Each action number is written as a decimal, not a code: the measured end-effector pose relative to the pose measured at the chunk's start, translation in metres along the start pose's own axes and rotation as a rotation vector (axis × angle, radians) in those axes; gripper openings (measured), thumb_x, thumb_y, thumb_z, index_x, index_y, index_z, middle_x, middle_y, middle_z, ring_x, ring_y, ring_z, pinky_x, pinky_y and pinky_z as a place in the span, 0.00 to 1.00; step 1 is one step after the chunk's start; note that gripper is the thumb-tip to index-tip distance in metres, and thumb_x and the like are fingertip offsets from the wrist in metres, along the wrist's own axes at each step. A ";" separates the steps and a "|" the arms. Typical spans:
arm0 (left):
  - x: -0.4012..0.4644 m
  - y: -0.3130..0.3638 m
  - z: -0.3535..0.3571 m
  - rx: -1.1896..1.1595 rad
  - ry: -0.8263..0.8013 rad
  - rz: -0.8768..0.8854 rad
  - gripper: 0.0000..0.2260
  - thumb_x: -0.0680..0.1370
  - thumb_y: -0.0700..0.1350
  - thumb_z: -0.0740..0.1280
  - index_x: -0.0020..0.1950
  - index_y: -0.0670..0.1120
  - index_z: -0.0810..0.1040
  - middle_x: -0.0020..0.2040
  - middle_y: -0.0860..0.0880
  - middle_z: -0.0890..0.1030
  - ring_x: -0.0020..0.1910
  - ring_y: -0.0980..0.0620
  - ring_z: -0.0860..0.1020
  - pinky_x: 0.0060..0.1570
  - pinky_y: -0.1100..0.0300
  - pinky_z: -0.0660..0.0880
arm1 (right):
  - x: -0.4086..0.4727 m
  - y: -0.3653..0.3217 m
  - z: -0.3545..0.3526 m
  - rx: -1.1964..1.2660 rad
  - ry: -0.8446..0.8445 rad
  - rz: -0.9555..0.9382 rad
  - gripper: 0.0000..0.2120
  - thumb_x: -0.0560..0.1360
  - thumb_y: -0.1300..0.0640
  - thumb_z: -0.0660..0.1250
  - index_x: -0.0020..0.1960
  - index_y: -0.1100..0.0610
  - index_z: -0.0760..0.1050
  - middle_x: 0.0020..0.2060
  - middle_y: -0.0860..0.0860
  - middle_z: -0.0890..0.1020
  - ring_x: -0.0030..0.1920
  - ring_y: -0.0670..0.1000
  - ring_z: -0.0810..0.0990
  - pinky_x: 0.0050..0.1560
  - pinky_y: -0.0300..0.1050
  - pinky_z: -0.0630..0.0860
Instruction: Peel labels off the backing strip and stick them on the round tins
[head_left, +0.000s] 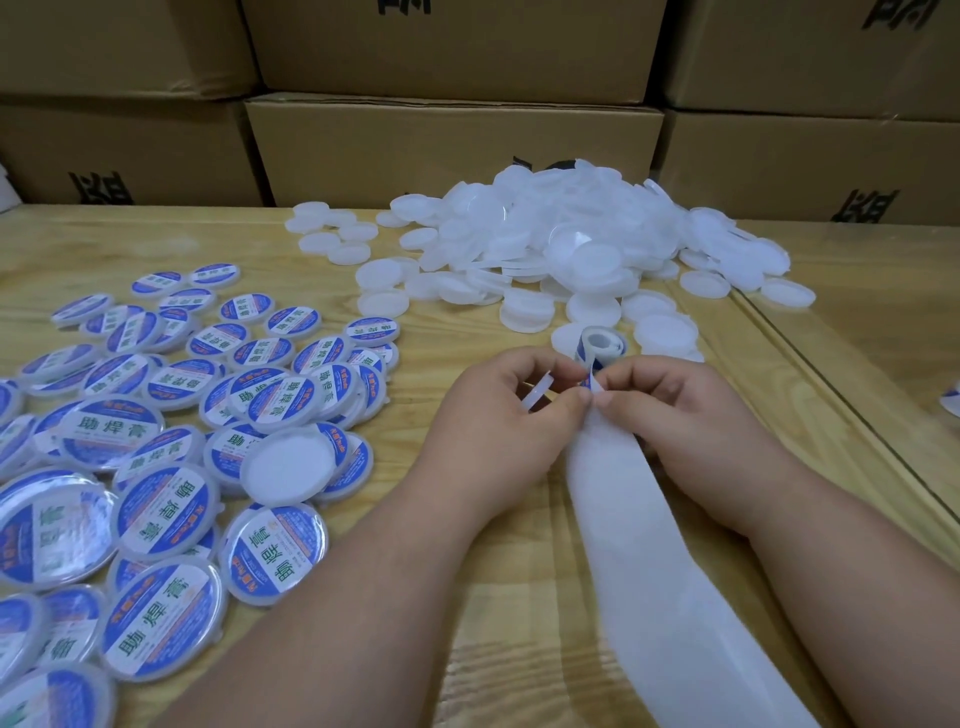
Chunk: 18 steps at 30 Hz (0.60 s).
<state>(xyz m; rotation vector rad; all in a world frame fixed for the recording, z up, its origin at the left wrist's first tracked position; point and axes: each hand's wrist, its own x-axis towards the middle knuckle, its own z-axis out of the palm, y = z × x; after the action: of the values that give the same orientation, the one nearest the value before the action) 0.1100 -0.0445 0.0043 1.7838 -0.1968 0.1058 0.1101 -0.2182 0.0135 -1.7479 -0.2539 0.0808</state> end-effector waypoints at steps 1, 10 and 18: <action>0.000 0.001 0.000 -0.009 -0.002 -0.006 0.04 0.76 0.48 0.75 0.46 0.58 0.83 0.45 0.60 0.85 0.47 0.56 0.83 0.49 0.58 0.81 | -0.001 -0.001 0.000 -0.001 -0.017 -0.012 0.06 0.78 0.61 0.69 0.43 0.59 0.83 0.31 0.50 0.81 0.29 0.44 0.77 0.31 0.32 0.71; 0.000 0.001 0.000 -0.062 -0.006 -0.057 0.04 0.73 0.50 0.75 0.46 0.57 0.84 0.45 0.57 0.86 0.48 0.55 0.84 0.51 0.53 0.82 | -0.001 -0.004 0.002 -0.045 -0.076 -0.027 0.09 0.77 0.55 0.70 0.50 0.61 0.83 0.47 0.61 0.86 0.50 0.62 0.85 0.56 0.62 0.79; 0.002 -0.005 -0.001 -0.027 0.030 -0.047 0.08 0.78 0.45 0.69 0.45 0.58 0.84 0.37 0.59 0.84 0.31 0.59 0.77 0.32 0.66 0.74 | 0.001 0.000 0.002 -0.070 -0.025 -0.007 0.11 0.79 0.66 0.66 0.44 0.55 0.83 0.32 0.48 0.78 0.33 0.46 0.75 0.35 0.35 0.73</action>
<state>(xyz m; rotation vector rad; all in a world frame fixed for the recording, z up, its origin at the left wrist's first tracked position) 0.1124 -0.0428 0.0004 1.7581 -0.1336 0.0957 0.1104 -0.2160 0.0131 -1.8160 -0.2842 0.0902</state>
